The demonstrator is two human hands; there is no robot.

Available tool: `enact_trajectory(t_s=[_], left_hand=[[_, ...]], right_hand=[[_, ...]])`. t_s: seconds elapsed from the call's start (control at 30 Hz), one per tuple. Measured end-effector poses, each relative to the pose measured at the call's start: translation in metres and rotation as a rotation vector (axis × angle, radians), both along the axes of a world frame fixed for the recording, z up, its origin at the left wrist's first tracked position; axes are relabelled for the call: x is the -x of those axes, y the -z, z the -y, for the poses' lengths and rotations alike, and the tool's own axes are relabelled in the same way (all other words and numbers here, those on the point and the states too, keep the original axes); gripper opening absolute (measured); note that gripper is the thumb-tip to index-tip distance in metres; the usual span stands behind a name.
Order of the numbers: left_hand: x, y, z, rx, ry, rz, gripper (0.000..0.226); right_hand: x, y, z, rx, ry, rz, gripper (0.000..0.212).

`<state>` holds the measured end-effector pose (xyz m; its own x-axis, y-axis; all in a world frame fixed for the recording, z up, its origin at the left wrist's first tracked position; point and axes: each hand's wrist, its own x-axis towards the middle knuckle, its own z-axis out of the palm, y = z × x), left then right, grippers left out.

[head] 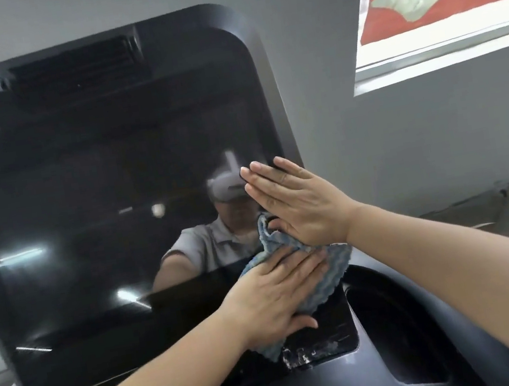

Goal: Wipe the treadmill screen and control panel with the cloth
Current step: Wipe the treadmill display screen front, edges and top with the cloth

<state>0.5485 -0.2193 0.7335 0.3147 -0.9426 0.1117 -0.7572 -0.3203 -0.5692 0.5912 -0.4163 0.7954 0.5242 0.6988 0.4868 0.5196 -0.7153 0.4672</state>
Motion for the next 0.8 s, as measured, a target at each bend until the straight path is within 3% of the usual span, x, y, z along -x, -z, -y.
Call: enact_trajectory(t_s=[0.13, 0.33, 0.5, 0.67, 0.8], left_hand=[[0.009, 0.006, -0.030, 0.042, -0.086, -0.053, 0.086], [0.017, 0.016, -0.081, -0.017, -0.073, 0.012, 0.080], [0.007, 0.001, -0.035, 0.015, -0.085, -0.027, 0.086], [-0.003, -0.018, 0.021, 0.239, -0.332, -0.081, 0.085], [0.026, 0.012, 0.004, 0.166, -0.258, -0.123, 0.084]], right_hand=[[-0.001, 0.001, 0.000, -0.020, -0.011, 0.002, 0.064], [0.000, -0.009, 0.008, -0.023, -0.076, -0.060, 0.065], [-0.014, -0.038, 0.008, -0.036, -0.092, -0.082, 0.062], [-0.016, -0.050, 0.011, 0.008, -0.074, -0.182, 0.062], [-0.015, -0.052, 0.010, -0.030, -0.101, -0.202, 0.062]])
